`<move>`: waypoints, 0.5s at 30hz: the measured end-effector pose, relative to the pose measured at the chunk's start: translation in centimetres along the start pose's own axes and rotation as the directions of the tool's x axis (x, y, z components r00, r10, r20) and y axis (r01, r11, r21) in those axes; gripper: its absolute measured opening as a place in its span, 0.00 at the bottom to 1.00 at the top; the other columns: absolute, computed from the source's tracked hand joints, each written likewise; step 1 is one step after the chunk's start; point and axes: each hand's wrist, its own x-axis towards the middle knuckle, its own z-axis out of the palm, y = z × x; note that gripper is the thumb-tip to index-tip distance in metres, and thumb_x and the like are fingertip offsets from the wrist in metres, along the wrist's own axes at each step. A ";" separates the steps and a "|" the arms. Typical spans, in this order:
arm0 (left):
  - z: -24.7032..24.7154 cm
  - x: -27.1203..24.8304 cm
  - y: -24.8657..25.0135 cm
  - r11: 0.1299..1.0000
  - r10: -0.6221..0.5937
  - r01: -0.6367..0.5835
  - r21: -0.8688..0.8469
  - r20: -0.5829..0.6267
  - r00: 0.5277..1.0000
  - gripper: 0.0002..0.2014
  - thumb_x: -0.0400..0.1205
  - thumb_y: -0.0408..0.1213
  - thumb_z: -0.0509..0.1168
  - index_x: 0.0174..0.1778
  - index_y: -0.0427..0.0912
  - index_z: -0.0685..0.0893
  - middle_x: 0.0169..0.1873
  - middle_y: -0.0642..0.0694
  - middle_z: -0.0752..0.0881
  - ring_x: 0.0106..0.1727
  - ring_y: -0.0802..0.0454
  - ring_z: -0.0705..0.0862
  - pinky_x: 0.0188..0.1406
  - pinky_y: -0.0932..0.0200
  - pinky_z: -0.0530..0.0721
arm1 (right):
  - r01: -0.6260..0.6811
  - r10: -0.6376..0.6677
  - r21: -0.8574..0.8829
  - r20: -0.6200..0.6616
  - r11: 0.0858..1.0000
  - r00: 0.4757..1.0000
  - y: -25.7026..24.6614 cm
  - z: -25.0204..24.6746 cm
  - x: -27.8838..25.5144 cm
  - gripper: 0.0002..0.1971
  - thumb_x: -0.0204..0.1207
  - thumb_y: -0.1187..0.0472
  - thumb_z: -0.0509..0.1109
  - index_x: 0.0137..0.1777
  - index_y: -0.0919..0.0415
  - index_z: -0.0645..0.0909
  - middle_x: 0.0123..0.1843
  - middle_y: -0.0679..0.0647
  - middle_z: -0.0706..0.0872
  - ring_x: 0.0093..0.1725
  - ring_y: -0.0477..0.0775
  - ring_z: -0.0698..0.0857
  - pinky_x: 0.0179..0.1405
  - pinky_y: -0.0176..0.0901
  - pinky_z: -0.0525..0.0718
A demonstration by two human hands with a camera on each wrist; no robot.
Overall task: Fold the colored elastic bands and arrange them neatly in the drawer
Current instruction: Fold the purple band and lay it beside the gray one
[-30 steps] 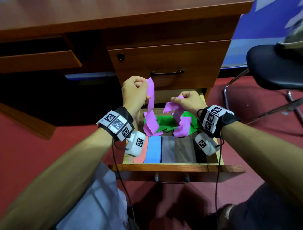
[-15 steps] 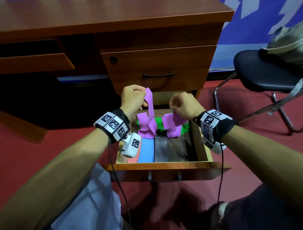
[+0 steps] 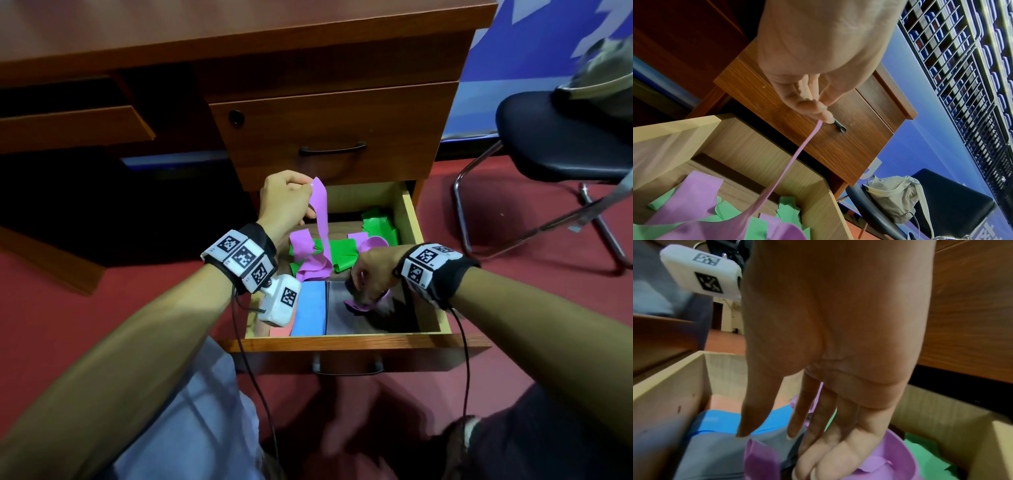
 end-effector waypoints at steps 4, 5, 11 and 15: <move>-0.4 0.1 -0.1 1.000 -0.008 0.008 -0.001 0.003 1.000 0.08 0.82 0.29 0.64 0.44 0.44 0.87 0.27 0.45 0.88 0.23 0.54 0.86 0.14 0.66 0.72 | 0.017 -0.016 -0.026 0.066 1.000 0.998 -1.5 1.5 0.7 0.25 0.65 0.42 0.85 0.51 0.62 0.87 0.47 0.60 0.92 0.34 0.53 0.85 0.26 0.35 0.81; -0.4 0.1 -0.1 1.000 -0.013 0.013 -0.002 0.005 1.000 0.08 0.82 0.29 0.63 0.45 0.43 0.87 0.27 0.45 0.88 0.23 0.54 0.86 0.15 0.67 0.72 | 0.021 -0.017 -0.085 0.051 0.996 0.999 -1.8 1.8 0.8 0.26 0.65 0.40 0.84 0.51 0.62 0.87 0.46 0.58 0.92 0.35 0.52 0.85 0.27 0.36 0.79; -0.6 0.2 -0.1 1.000 -0.028 0.029 -0.010 0.027 0.999 0.09 0.81 0.29 0.65 0.42 0.45 0.88 0.27 0.46 0.89 0.24 0.53 0.87 0.16 0.65 0.74 | 0.038 -0.055 -0.183 -0.087 0.982 0.995 -2.3 1.9 0.8 0.16 0.79 0.48 0.72 0.43 0.62 0.87 0.31 0.52 0.83 0.32 0.55 0.81 0.29 0.35 0.78; -0.8 0.3 0.1 0.998 -0.055 0.056 -0.009 0.054 0.997 0.09 0.81 0.30 0.68 0.41 0.45 0.90 0.31 0.42 0.91 0.27 0.49 0.89 0.16 0.65 0.74 | -0.056 0.049 -0.041 -0.146 0.998 0.988 -1.7 -0.2 0.3 0.19 0.75 0.46 0.74 0.45 0.65 0.89 0.36 0.58 0.89 0.34 0.56 0.83 0.28 0.38 0.77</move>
